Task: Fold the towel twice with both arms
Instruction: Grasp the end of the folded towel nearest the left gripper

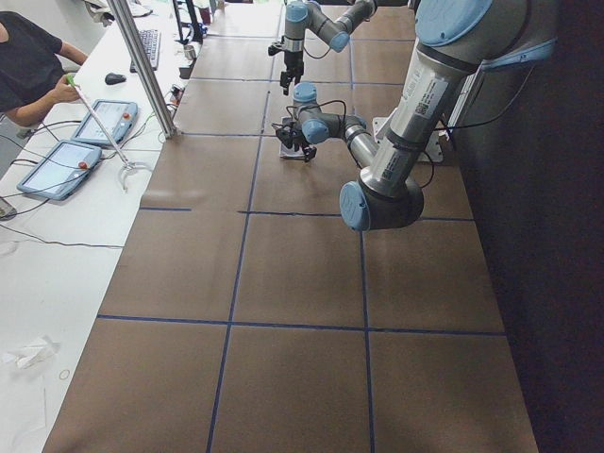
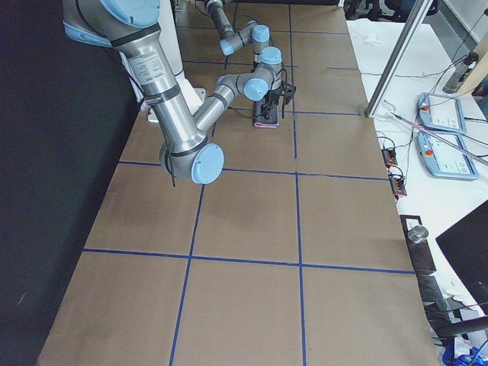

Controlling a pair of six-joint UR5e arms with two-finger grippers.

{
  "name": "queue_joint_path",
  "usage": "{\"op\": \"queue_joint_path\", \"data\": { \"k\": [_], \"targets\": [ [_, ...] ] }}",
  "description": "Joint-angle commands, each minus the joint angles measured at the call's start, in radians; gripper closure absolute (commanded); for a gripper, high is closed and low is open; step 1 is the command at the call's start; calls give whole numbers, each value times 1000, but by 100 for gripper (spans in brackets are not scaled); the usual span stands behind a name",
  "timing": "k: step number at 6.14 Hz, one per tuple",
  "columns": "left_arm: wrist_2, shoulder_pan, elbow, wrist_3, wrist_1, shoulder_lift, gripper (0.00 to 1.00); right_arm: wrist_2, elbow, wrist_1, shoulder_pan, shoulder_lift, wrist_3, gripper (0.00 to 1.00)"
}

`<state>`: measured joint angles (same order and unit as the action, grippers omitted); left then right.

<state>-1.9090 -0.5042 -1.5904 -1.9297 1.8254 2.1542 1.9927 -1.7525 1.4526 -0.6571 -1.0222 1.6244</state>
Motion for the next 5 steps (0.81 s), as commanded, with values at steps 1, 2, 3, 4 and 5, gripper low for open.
{"op": "queue_joint_path", "data": {
  "k": [1, 2, 3, 4, 5],
  "targets": [
    [-1, 12, -2, 0, 0, -4, 41, 0, -5, 2, -1, -2, 0, 0],
    [-1, 12, -5, 0, 0, -4, 86, 0, -9, 2, -1, -2, 0, 0],
    [1, 12, -5, 0, 0, -5, 99, 0, -6, 2, 1, -7, 0, 0],
    [-1, 12, -38, 0, -3, -7, 100, 0, -5, 2, 1, -6, 0, 0],
    [-5, 12, -77, 1, -49, -5, 100, -2, -5, 2, 1, -7, 0, 0]
  ]
}}
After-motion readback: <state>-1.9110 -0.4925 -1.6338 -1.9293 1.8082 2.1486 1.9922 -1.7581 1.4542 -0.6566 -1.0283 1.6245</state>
